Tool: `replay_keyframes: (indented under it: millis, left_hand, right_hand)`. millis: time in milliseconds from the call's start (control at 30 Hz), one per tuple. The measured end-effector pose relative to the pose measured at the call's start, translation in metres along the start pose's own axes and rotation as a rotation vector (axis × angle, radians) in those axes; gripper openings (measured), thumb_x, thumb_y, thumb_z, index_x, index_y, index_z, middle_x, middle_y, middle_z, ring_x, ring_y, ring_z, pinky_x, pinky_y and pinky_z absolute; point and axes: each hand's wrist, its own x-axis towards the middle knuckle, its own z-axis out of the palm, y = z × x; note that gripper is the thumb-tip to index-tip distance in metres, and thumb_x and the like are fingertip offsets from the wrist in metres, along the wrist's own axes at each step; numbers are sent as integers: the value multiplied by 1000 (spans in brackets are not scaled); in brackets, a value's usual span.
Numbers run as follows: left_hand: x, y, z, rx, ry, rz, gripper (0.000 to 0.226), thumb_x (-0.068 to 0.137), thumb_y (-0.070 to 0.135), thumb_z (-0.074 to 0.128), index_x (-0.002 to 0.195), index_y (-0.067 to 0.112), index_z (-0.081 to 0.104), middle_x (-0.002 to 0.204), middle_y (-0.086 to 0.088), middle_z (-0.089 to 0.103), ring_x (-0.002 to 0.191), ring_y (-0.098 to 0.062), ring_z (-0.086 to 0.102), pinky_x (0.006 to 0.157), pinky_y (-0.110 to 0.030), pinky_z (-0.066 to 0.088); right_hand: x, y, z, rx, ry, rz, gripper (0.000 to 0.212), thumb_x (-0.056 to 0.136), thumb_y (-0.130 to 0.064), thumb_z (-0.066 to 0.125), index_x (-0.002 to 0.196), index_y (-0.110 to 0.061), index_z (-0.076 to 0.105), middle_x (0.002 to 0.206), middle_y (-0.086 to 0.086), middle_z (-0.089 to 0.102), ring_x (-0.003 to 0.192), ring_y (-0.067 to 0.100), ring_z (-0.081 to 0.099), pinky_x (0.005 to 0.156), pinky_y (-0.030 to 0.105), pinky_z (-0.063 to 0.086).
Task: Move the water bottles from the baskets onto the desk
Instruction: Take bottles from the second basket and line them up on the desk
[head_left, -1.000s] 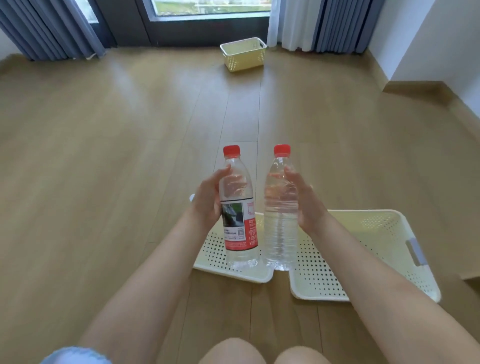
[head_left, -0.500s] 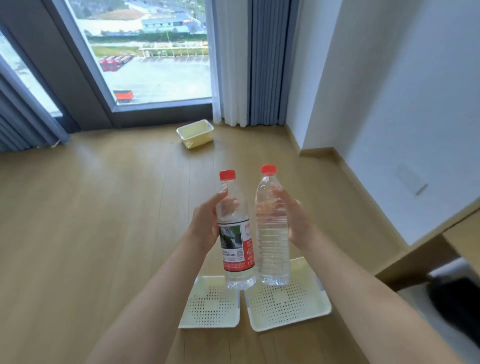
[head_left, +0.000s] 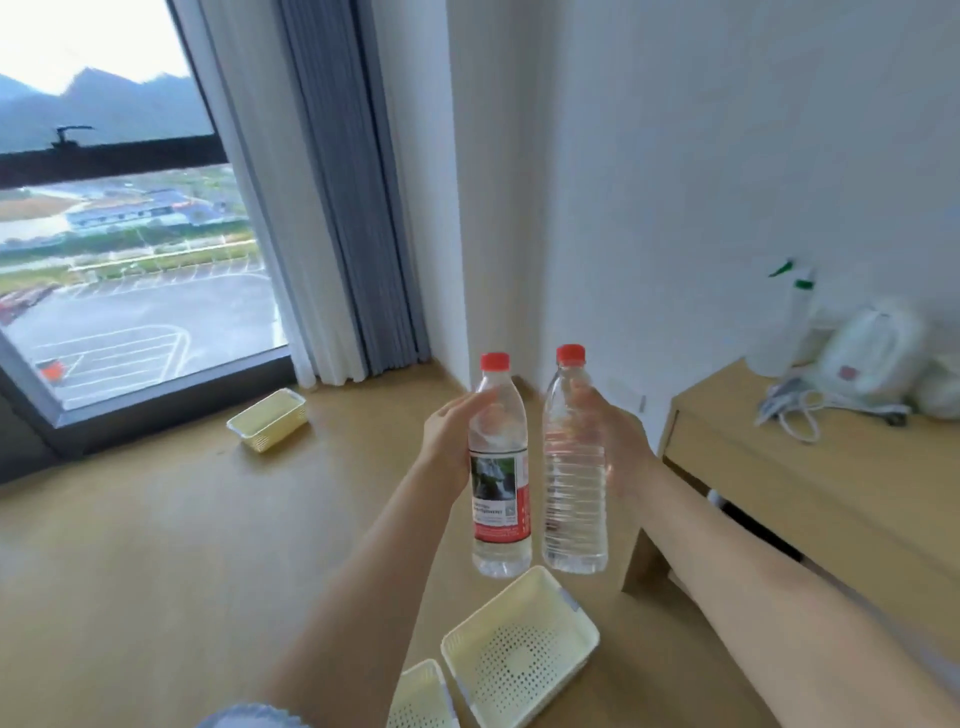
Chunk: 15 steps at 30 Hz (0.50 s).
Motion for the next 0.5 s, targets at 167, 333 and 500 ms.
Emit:
replay_keyframes:
  millis: [167, 333, 500]
  left_hand:
    - [-22, -29, 65, 32, -180, -54, 43, 74, 20, 78, 111, 3, 66, 102, -15, 71, 85, -27, 70, 71, -33, 56]
    - [-44, -46, 145, 86, -388, -83, 34, 76, 20, 75, 104, 4, 65, 102, -17, 70, 94, -32, 68, 88, -41, 54]
    - [-81, -75, 229, 118, -580, -43, 6, 81, 10, 68, 87, 8, 69, 86, -13, 69, 75, -23, 66, 72, -31, 54]
  right_hand:
    - [-54, -7, -58, 33, 276, -43, 44, 76, -42, 72, 102, -7, 65, 95, 11, 70, 82, 25, 68, 66, 30, 50]
    - [-111, -17, -127, 27, 499, -103, 64, 66, -52, 75, 112, -9, 65, 103, 12, 71, 94, 27, 67, 78, 35, 54]
    - [-164, -28, -199, -26, 720, -155, 53, 77, -44, 71, 113, -5, 63, 90, 11, 68, 79, 20, 63, 65, 30, 49]
